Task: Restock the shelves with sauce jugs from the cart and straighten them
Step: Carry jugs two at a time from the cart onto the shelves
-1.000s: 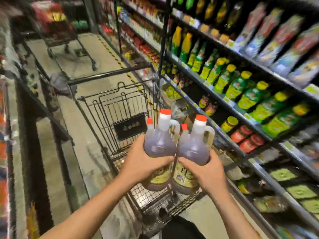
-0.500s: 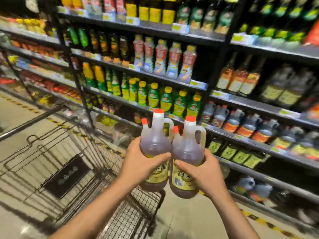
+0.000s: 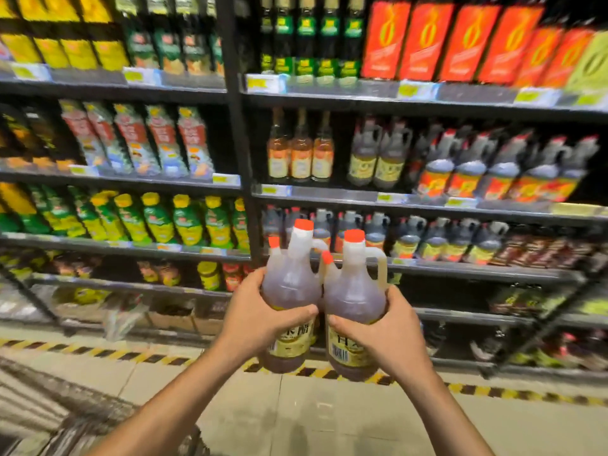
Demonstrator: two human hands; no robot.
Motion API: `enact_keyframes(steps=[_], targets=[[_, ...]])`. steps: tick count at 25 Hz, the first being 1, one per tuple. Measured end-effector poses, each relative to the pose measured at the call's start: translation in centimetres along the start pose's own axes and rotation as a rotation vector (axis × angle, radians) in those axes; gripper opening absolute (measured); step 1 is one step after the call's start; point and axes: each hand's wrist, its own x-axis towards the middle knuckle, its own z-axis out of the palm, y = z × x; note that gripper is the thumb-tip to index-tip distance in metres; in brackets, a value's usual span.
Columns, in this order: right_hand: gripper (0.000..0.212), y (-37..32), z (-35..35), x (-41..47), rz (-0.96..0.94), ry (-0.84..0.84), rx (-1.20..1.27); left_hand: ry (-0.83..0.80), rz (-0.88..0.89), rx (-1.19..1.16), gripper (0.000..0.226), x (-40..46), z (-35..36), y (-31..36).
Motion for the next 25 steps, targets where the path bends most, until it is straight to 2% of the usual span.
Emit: enact_keyframes(steps=[4,10,16,22,25], targets=[[0.075,1.9,-5.1,2.8,0.003,0.056,-0.019,-0.056,0.076,0.049,0.068,2.8,5.9,1.7],[0.083,3.2,-8.8,7.4,-0.023,0.118,0.028,-0.132,0.139,0.076,0.073,8.1,10.9,3.7],[0.078,4.6,-10.6,14.6,-0.062,0.145,0.043,-0.153,0.174,0.070,0.071,15.3,14.6,4.2],[0.075,4.2,-10.2,26.1,-0.140,0.172,0.050,-0.125,0.207,0.039,0.071,25.1,17.0,4.4],[0.074,3.8,-9.7,31.8,-0.202,0.230,0.065,-0.125,0.287,0.030,0.073,30.3,17.8,5.1]])
